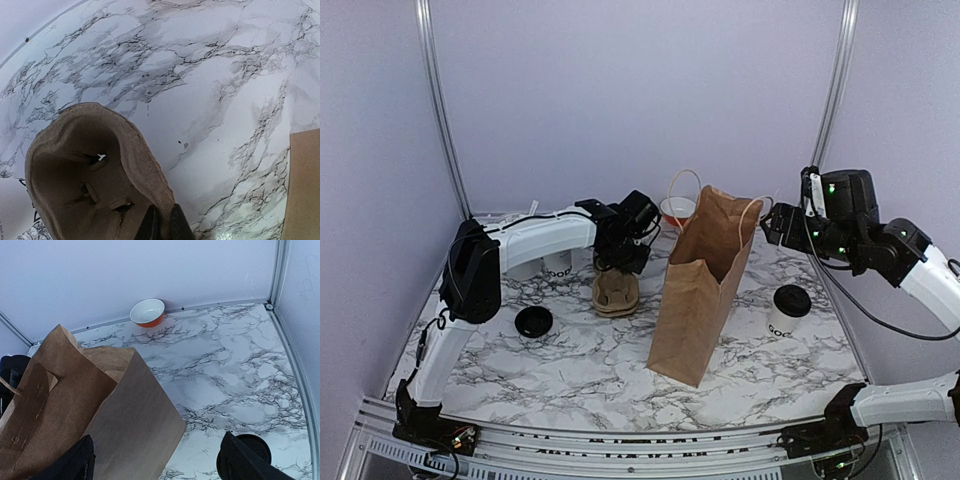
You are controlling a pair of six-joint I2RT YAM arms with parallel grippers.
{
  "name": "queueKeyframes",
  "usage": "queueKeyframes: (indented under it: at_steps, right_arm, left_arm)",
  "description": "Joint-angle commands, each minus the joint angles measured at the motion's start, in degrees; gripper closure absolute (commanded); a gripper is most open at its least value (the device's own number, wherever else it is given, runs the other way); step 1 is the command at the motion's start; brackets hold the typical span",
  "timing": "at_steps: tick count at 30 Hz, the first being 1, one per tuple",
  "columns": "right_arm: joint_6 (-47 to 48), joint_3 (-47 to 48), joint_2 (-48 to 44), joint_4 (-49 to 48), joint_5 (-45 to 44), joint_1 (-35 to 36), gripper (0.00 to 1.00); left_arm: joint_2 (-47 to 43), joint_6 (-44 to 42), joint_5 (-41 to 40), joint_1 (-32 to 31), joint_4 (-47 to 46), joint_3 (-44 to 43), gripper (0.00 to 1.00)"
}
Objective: Pack the takeout coffee
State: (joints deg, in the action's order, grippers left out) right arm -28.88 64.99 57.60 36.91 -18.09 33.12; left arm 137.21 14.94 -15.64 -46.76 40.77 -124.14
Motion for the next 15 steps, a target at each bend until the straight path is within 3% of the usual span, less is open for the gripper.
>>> queueKeyframes:
  at_steps: [1, 15]
  right_arm:
    - [0.0, 2.3, 0.5, -1.1, 0.5, -0.5, 0.16]
    - [-0.3, 2.0, 0.3, -1.0, 0.7, -0.5, 0.16]
  left_arm:
    - [-4.1, -1.9, -0.6, 0.2, 1.9, 0.7, 0.98]
    - [-4.6, -3.6, 2.7, 0.2, 3.8, 0.0, 1.0]
